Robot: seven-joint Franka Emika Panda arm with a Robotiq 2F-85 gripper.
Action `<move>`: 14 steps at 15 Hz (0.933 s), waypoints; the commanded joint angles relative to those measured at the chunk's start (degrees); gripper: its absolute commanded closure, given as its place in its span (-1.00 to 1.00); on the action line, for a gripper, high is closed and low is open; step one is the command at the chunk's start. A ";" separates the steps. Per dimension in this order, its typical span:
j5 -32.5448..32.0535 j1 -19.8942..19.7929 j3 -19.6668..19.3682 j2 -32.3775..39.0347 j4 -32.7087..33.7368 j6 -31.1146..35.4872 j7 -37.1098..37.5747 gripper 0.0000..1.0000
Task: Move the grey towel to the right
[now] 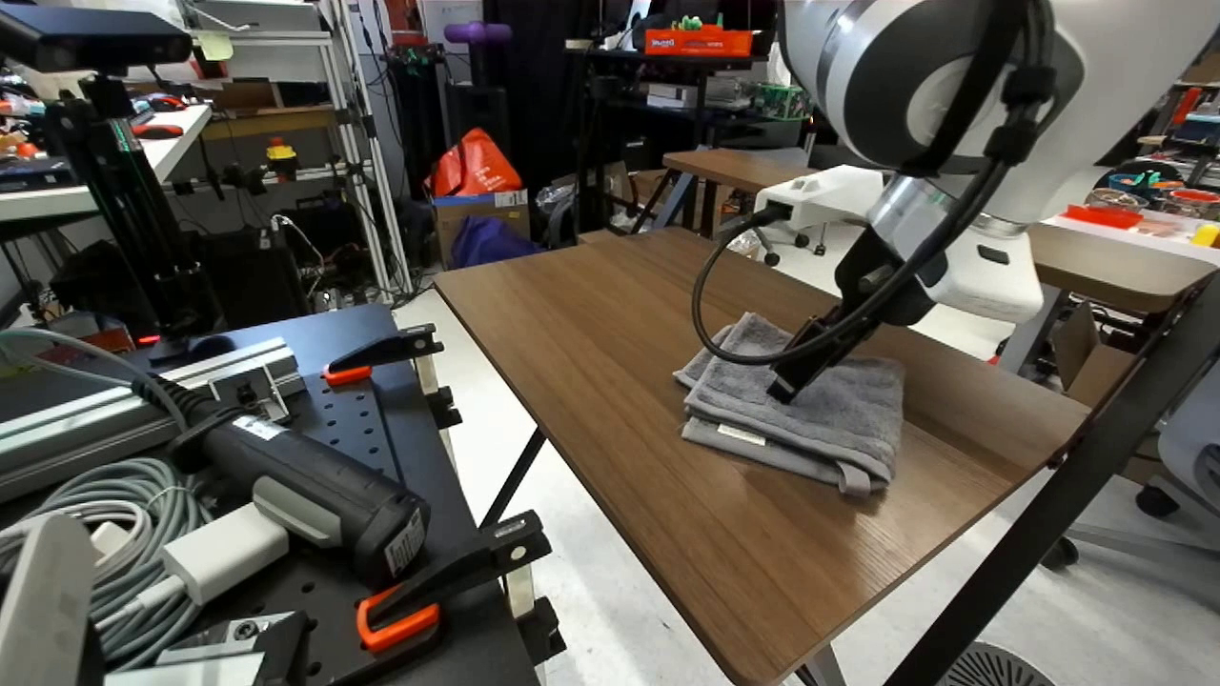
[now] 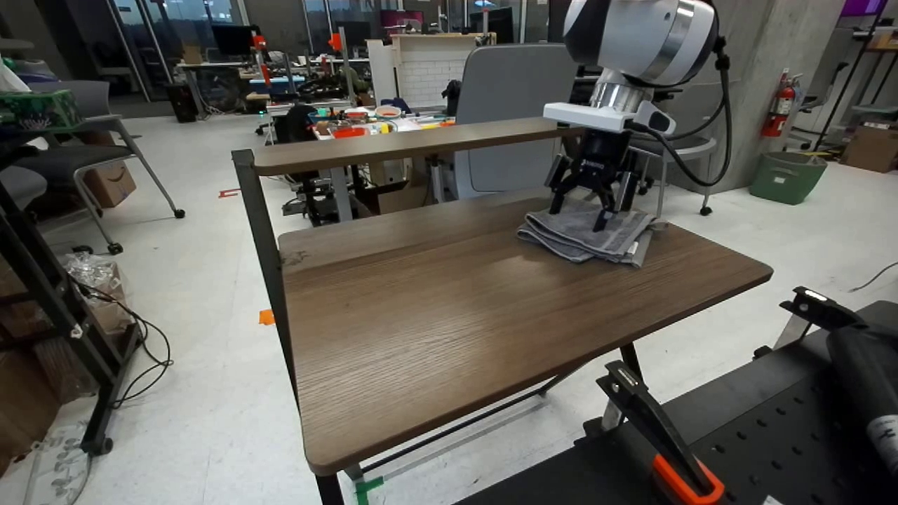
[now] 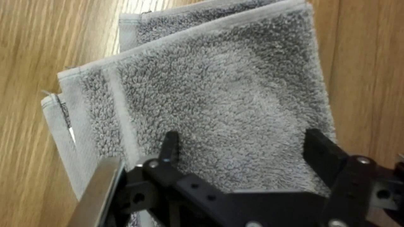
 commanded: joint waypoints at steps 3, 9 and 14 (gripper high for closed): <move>0.54 -0.79 -3.37 2.31 3.91 -2.79 2.06 -1.00; 1.80 -1.00 -1.38 -5.79 -4.43 -0.02 -5.11 -1.00; 1.23 0.77 -1.70 -9.04 -7.13 2.28 -10.27 -1.00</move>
